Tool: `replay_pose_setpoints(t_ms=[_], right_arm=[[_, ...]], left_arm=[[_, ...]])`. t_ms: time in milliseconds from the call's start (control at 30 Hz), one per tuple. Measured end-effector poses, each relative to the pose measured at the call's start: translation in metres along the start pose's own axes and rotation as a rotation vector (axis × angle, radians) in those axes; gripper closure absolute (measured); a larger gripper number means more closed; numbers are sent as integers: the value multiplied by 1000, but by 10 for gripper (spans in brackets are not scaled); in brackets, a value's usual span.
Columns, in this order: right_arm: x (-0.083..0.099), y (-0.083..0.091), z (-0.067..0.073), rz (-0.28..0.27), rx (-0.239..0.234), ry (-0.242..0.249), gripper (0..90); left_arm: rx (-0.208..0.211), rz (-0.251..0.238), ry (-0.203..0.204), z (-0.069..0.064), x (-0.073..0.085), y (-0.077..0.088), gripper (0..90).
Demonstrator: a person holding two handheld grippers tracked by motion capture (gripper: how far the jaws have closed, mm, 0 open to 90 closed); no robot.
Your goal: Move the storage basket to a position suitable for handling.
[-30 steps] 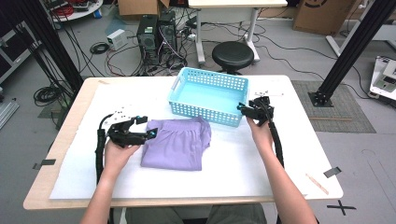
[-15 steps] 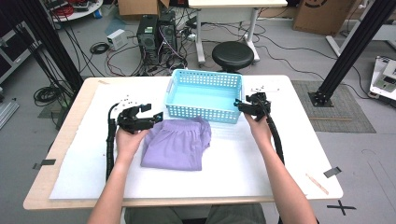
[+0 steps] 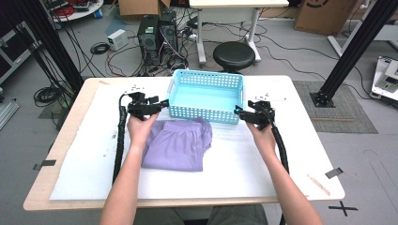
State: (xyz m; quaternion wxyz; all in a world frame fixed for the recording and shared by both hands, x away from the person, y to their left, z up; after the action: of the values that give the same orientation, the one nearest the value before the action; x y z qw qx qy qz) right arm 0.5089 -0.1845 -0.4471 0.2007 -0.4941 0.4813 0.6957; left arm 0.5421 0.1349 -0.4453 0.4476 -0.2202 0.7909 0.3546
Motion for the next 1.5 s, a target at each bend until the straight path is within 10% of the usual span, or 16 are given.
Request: replay_pose_setpoints(t_ms=[100, 633, 933, 1300, 1500], right_arm=[[6, -2, 6, 25, -22, 25, 348], [18, -5, 3, 73, -33, 81, 325], [21, -17, 2, 76, -3, 134, 480], [16, -31, -6, 62, 26, 122, 499], [12, -23, -8, 50, 64, 110, 358]], left_arm=[[-17, -6, -40, -4, -2, -6, 353], [-3, 6, 22, 0, 2, -9, 578], [-28, 28, -29, -2, 1, -4, 613], [-35, 22, -44, -5, 1, -1, 592], [-97, -42, -32, 1, -3, 16, 403]])
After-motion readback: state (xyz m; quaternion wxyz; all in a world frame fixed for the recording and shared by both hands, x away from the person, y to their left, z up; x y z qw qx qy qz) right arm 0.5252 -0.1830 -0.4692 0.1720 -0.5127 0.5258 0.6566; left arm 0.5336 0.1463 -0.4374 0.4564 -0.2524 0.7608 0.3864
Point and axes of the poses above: each handheld gripper's, and its own axes: y roughly backward along the jaws, x roughly out of its underside, z roughly to its left, the point moved 10 cm from there along -y, roughly forward along the jaws, and after that the axes turned 3 degrees about y, right-handed, at the moved point
